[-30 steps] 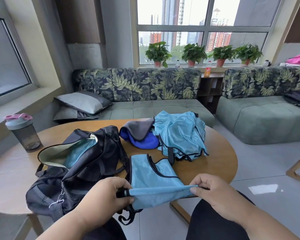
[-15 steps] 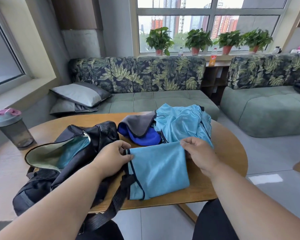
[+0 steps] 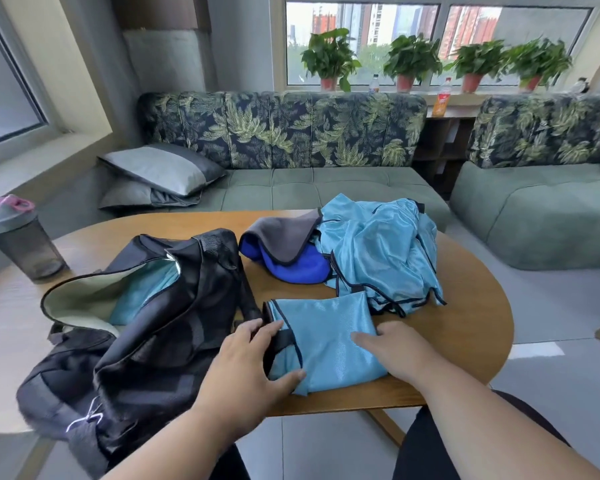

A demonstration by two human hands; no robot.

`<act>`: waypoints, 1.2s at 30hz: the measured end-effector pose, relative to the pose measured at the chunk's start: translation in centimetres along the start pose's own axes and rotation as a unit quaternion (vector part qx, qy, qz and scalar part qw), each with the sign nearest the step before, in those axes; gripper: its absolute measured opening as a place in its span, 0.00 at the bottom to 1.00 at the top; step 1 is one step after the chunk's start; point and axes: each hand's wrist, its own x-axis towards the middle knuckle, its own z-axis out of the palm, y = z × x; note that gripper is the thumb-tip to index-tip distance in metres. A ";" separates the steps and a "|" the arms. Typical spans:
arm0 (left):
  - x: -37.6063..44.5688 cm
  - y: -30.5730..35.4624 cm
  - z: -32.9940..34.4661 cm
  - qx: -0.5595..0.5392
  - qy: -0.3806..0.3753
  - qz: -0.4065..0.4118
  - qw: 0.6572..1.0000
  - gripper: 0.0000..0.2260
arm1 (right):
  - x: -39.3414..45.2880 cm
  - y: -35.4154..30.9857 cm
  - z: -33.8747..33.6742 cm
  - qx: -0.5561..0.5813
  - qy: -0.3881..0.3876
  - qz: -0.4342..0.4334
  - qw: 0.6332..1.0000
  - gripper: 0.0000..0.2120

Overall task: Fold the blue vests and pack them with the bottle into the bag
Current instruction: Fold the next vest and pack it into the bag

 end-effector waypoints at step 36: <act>-1.1 1.2 0.3 -0.325 -0.006 -0.173 0.930 0.16 | -4.6 -4.6 -0.9 0.465 -0.039 -0.130 0.875 0.15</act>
